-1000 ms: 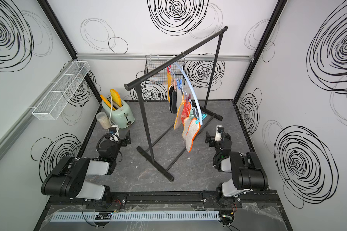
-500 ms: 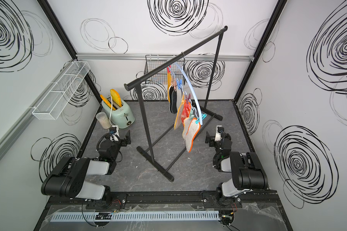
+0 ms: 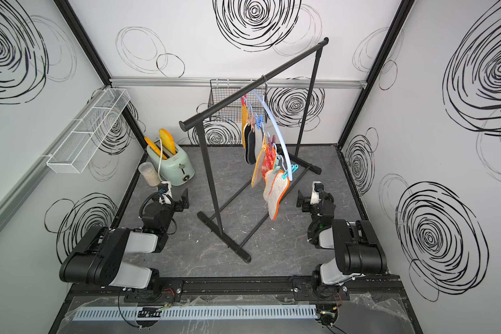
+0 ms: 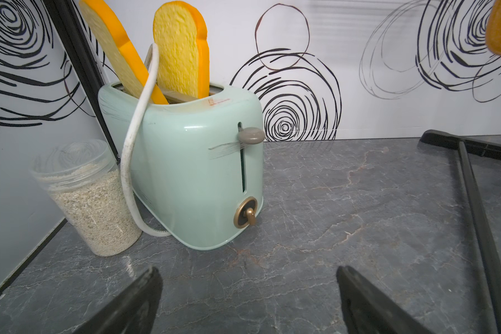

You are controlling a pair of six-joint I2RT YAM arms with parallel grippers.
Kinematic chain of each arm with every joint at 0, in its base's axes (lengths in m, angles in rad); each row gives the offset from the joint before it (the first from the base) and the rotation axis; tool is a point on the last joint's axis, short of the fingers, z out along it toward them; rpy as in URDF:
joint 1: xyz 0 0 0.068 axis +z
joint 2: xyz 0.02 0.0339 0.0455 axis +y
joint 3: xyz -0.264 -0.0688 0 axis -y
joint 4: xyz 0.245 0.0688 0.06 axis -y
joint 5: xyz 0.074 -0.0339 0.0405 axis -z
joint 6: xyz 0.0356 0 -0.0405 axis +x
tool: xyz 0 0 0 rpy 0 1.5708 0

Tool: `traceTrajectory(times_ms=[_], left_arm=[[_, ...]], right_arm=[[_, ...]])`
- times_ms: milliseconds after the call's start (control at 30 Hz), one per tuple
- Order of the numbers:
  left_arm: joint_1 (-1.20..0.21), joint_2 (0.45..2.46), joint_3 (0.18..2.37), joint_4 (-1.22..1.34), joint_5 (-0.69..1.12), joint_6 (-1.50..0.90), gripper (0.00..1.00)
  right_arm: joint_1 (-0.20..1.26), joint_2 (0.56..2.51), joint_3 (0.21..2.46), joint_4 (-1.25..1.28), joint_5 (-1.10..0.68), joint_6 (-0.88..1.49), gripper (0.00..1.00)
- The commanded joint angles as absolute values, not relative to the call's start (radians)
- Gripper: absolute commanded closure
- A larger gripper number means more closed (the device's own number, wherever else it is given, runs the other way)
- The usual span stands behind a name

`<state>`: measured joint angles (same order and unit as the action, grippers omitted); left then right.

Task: Take the shoe insoles off the hanger
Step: Adjust the clothesline at the center of the board.

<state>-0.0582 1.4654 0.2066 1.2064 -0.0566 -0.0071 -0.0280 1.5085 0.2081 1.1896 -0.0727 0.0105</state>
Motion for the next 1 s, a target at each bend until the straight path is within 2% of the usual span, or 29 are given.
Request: traceTrajectory(times_ms=[0,100,167,300,367,500,567,633,733,967], left_arm=[[-0.049,1.465,0.214,1.267,-0.043,-0.001,0.02],[-0.056,1.463,0.211,1.275,-0.064,0.001,0.02],[-0.087,1.428,0.218,1.238,-0.134,0.01,0.02],[-0.123,1.219,0.283,0.945,-0.293,-0.033,0.02],[-0.121,1.115,0.255,0.933,-0.306,-0.093,0.02],[-0.133,0.898,0.203,0.862,-0.338,-0.237,0.02],[-0.176,0.8,0.21,0.739,-0.501,-0.336,0.02],[-0.224,0.719,0.204,0.624,-0.642,-0.468,0.02],[-0.272,0.631,0.22,0.493,-0.566,-0.488,0.02],[-0.422,0.566,0.458,-0.061,-0.509,-0.649,0.01]], right_arm=[[-0.032,1.516,0.225,1.228,-0.086,0.002,0.01],[-0.031,1.505,0.23,1.222,-0.075,0.006,0.01],[-0.026,1.438,0.274,1.092,-0.031,0.016,0.01],[-0.015,1.27,0.311,0.9,0.081,0.074,0.01],[-0.019,1.188,0.312,0.847,0.075,0.129,0.01],[-0.053,1.087,0.321,0.704,0.199,0.383,0.01],[-0.098,1.053,0.329,0.595,0.229,0.555,0.01],[-0.158,1.024,0.319,0.542,0.154,0.643,0.01],[-0.217,0.971,0.301,0.485,0.067,0.704,0.01],[-0.224,0.84,0.302,0.392,-0.02,0.68,0.01]])
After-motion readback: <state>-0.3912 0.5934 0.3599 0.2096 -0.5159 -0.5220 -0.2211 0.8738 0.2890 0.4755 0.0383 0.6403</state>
